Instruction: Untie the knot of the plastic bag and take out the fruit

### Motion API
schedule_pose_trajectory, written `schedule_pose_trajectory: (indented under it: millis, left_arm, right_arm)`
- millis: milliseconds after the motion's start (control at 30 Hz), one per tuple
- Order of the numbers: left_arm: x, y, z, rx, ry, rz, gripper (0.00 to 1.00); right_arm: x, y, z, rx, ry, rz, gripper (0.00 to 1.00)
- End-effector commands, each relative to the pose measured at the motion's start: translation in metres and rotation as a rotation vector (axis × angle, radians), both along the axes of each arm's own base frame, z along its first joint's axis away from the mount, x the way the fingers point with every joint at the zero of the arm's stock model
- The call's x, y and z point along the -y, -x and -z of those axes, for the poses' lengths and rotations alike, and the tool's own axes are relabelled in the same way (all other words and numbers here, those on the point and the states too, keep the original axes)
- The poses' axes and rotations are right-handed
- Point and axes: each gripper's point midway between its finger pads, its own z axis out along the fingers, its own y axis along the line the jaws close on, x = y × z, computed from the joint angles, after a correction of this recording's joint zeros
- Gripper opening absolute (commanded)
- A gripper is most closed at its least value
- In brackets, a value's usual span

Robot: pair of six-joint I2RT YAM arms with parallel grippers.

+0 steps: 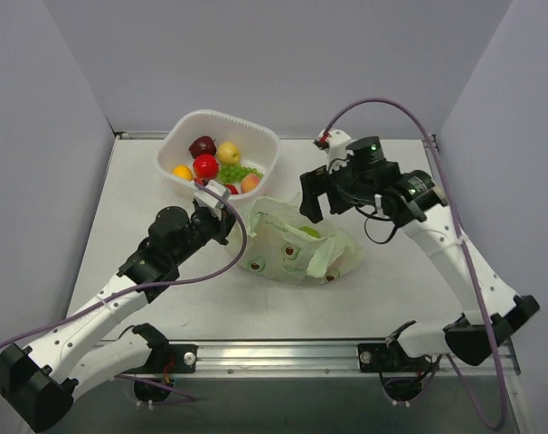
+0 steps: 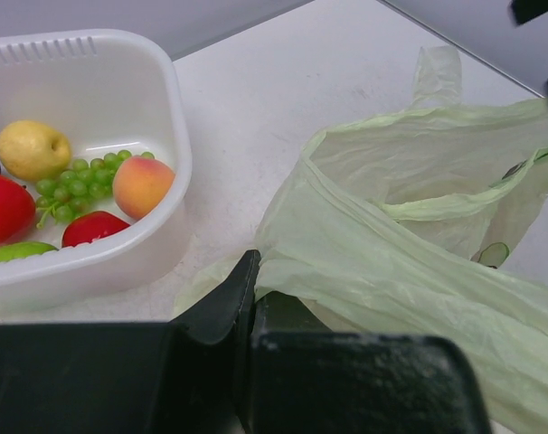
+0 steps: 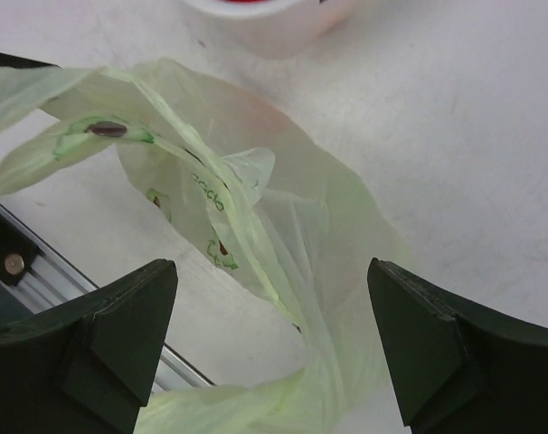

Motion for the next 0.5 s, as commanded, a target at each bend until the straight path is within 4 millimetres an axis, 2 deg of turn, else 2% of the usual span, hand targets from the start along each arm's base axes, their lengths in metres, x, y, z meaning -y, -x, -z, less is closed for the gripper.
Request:
schedule_pose_trajectory:
  millis: [0,33,167,200,233,267,333,367,400,433,467]
  left_arm:
    - [0.000,0.003,-0.022,0.057,0.016,0.023,0.00]
    - [0.000,0.003,-0.024,0.059,0.021,0.024,0.00]
    - [-0.003,0.006,-0.030,0.072,0.038,0.025,0.00]
    - [-0.004,0.006,-0.033,0.079,0.045,0.023,0.00]
    - [-0.005,0.006,-0.033,0.079,0.047,0.022,0.00]
    - [-0.008,0.005,-0.036,0.085,0.054,0.015,0.00]
    - [-0.009,0.005,-0.038,0.088,0.065,0.015,0.00]
    - [-0.013,0.003,-0.039,0.091,0.071,0.004,0.00]
    - [-0.015,0.002,-0.040,0.095,0.076,-0.004,0.00]
    - [-0.018,0.000,-0.039,0.090,0.079,-0.026,0.00]
    - [-0.021,-0.002,-0.040,0.088,0.082,-0.045,0.00]
  right_arm:
    - [-0.015,0.001,0.029,-0.071,0.095,-0.082,0.89]
    - [-0.019,-0.006,0.045,-0.100,0.133,-0.077,0.89]
    - [-0.026,-0.015,0.080,-0.170,0.189,-0.080,0.82]
    - [-0.026,-0.020,0.083,-0.164,0.193,-0.071,0.77]
    - [-0.024,-0.022,0.095,-0.178,0.212,-0.060,0.73]
    - [-0.020,-0.027,0.098,-0.167,0.226,-0.037,0.62]
    - [-0.016,-0.036,0.103,-0.159,0.215,-0.001,0.46]
    - [-0.007,-0.041,0.107,-0.165,0.221,0.047,0.24]
    - [-0.002,-0.045,0.106,-0.155,0.227,0.074,0.12]
    - [0.005,-0.046,0.101,-0.136,0.229,0.103,0.03]
    - [0.011,-0.048,0.097,-0.118,0.238,0.135,0.00]
